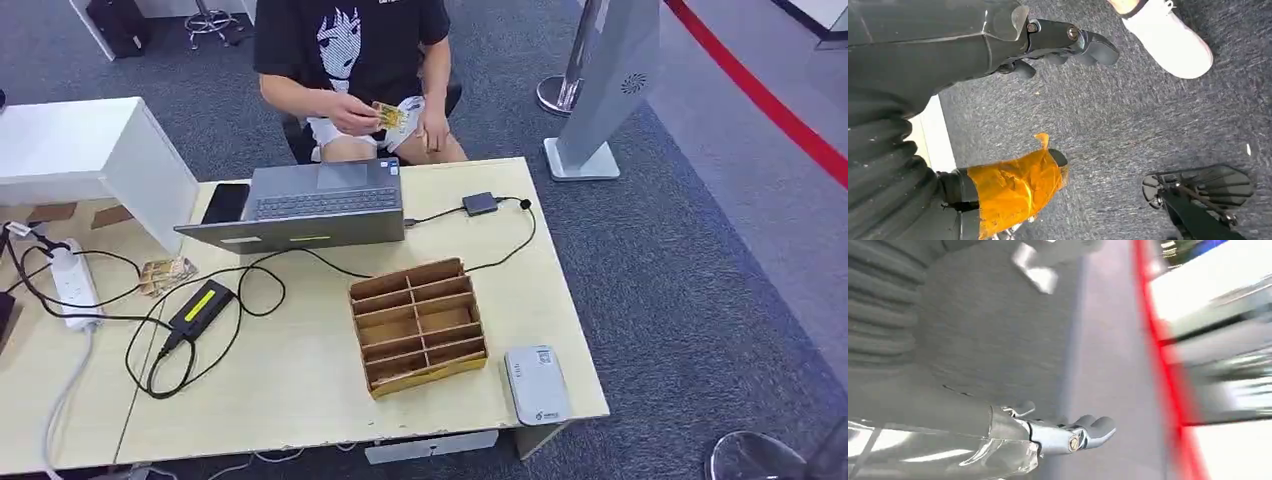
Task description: Pass the card to the sensor for recognition and then transmit it.
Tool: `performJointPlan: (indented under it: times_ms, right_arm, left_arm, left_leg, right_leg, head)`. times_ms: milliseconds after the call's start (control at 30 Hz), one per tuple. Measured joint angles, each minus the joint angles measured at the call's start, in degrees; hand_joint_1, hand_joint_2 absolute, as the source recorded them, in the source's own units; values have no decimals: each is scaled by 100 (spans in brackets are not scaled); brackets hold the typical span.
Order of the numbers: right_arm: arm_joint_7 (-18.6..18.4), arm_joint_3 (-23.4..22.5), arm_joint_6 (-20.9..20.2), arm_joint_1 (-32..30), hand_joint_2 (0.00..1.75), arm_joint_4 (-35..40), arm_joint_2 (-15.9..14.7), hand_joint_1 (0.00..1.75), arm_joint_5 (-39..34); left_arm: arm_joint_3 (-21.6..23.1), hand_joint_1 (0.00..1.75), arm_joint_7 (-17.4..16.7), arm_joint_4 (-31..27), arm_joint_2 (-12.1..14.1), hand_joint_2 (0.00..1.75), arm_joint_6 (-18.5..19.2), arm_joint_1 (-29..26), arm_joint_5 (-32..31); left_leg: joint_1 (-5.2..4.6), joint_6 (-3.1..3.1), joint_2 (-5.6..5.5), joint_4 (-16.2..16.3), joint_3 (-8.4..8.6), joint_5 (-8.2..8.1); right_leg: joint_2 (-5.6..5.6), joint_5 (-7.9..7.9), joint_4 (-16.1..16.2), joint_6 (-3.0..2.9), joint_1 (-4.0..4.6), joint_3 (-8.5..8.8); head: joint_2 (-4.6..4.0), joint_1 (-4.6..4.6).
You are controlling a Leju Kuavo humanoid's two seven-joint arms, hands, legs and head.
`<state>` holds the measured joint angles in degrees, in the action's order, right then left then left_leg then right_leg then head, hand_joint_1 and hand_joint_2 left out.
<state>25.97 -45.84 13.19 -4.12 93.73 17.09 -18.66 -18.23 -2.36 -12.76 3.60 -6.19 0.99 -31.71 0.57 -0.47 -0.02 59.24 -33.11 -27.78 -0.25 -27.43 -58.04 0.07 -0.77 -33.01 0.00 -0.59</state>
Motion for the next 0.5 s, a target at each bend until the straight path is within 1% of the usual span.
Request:
performJointPlan:
  times_ms: [33,100,133,167,200,233,267,333,400,433,500]
  right_arm:
    - [274,100,144,-82,175,237,38,0,210]
    - [815,421,607,-289,175,863,98,0,669]
    - [945,561,754,-382,175,1039,114,0,796]
    - [1161,738,970,-501,175,1343,134,0,1025]
    - [1279,885,1080,-579,175,1541,153,0,1189]
    - [1349,992,1140,-651,175,1688,166,0,1327]
    - [1390,1225,1258,-711,175,2002,182,0,1744]
    - [1416,1542,1540,-855,175,2374,158,0,2423]
    - [1429,2109,2023,-957,175,2533,-29,0,3260]
    - [1429,2325,2150,-985,175,2550,-101,0,3482]
    - [1420,2841,2263,-1031,175,2576,-304,0,3998]
  left_arm:
    - [-11,0,11,0,0,175,42,-6,-2]
    - [-46,0,20,0,-4,175,96,-14,-37]
    - [-57,0,22,0,-9,175,98,-15,-52]
    - [-75,0,24,0,-15,175,96,-15,-70]
    - [-96,0,26,0,-17,175,96,-15,-70]
    - [-118,0,26,0,-22,175,96,-16,-70]
    - [-142,0,29,0,-30,175,96,-13,-70]
    - [-186,0,33,0,-44,175,96,-12,-74]
    - [-241,0,42,0,-52,175,107,-16,-116]
    - [-252,0,57,0,-55,175,109,-13,-131]
    - [-280,0,70,0,-54,175,114,1,-177]
  left_leg:
    - [0,0,0,0,0,0]
    - [4,0,0,-1,0,0]
    - [4,0,1,-1,-1,0]
    - [4,-1,1,-1,-1,0]
    - [4,-1,1,-1,-1,0]
    - [5,-1,3,-2,1,0]
    - [4,-1,4,-2,0,0]
    - [5,-1,1,-3,-3,0]
    - [5,-1,4,-3,-1,0]
    - [5,-1,6,-3,0,0]
    - [4,0,5,-2,1,1]
  right_leg:
    - [0,0,0,0,0,0]
    - [1,0,0,0,3,0]
    - [1,0,0,-1,3,0]
    - [1,-1,-1,-1,3,0]
    - [1,-1,-1,-2,3,0]
    - [4,-1,-1,-2,3,0]
    - [5,-1,-1,-2,3,1]
    - [0,-1,-1,-2,4,5]
    - [4,0,-1,-1,4,5]
    - [5,0,-1,-1,4,5]
    - [4,1,0,0,4,7]
  head:
    - [0,0]
    - [2,-2]
    - [0,0]
    - [0,0]
    - [2,2]
    - [0,0]
    - [0,2]
    - [0,0]
    - [0,0]
    - [0,0]
    - [0,-2]
